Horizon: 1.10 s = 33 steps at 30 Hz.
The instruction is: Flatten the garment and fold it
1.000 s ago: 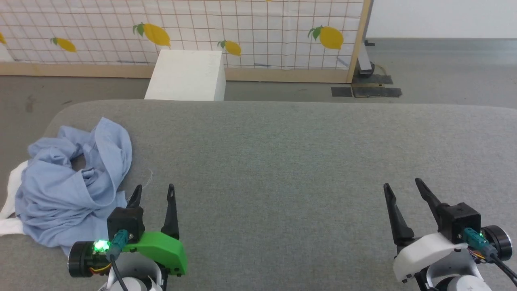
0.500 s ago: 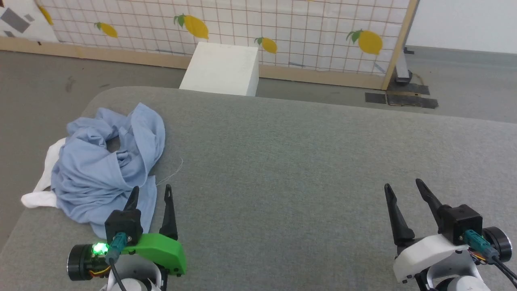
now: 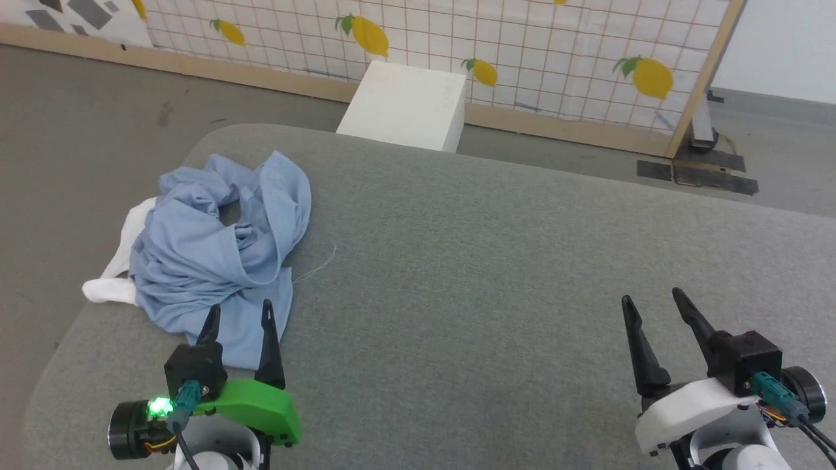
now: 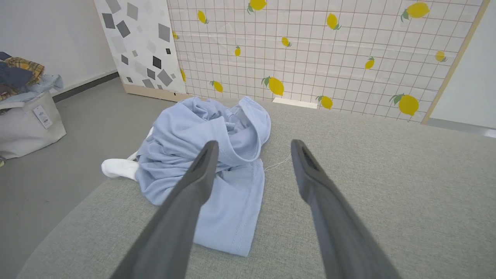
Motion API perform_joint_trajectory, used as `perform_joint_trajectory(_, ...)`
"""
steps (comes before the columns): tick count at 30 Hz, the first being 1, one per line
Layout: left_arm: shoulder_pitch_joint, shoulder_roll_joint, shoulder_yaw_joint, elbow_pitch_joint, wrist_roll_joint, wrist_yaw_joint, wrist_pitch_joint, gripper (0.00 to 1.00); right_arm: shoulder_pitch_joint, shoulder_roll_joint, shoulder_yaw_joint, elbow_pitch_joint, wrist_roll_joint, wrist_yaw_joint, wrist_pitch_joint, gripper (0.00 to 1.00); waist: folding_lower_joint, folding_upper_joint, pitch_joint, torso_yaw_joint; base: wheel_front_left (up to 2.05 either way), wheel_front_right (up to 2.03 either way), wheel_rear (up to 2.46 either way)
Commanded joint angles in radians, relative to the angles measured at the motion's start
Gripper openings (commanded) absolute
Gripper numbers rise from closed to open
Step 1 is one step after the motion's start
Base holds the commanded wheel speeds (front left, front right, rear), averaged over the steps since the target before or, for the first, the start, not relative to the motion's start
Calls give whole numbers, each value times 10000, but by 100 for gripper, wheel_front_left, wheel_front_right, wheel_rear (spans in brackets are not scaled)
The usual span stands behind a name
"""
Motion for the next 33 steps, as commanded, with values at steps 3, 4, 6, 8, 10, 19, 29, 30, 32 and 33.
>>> perform_joint_trajectory(3,-174,87,-30,101,-91,130,-148,100,-199,8,-15,83,101,-7,-148,100,0,-1,-13,331,0,0,0)
perform_joint_trajectory(4,-179,91,-33,117,-104,144,-166,100,-206,8,-14,95,110,-7,-163,100,0,-1,-15,384,0,0,0)
perform_joint_trajectory(6,-185,102,-38,150,-132,183,-207,100,-219,8,-12,120,130,-7,-198,100,0,-1,-19,499,0,0,0)
perform_joint_trajectory(8,-186,113,-41,179,-160,224,-248,100,-230,8,-8,144,146,-7,-233,100,0,-1,-25,610,0,0,0)
perform_joint_trajectory(10,-189,126,-44,208,-190,262,-289,100,-240,8,-8,171,163,-8,-270,100,0,-1,-29,720,0,0,0)
perform_joint_trajectory(19,-198,184,-37,319,-337,446,-476,100,-286,10,32,260,239,-9,-409,100,0,-1,-21,1169,0,0,0)
perform_joint_trajectory(29,-207,200,-80,445,-489,650,-680,100,-363,11,32,379,325,-10,-566,100,0,-1,6,1646,0,0,0)
perform_joint_trajectory(30,-211,205,-88,466,-504,669,-703,100,-371,11,28,399,338,-10,-588,100,0,-1,1,1701,0,0,0)
perform_joint_trajectory(32,-222,214,-104,506,-534,702,-744,100,-384,11,24,440,362,-10,-627,100,0,-1,-9,1803,0,0,0)
perform_joint_trajectory(33,-227,218,-110,523,-547,716,-762,100,-390,12,24,458,374,-10,-645,100,0,-1,-13,1849,0,0,0)
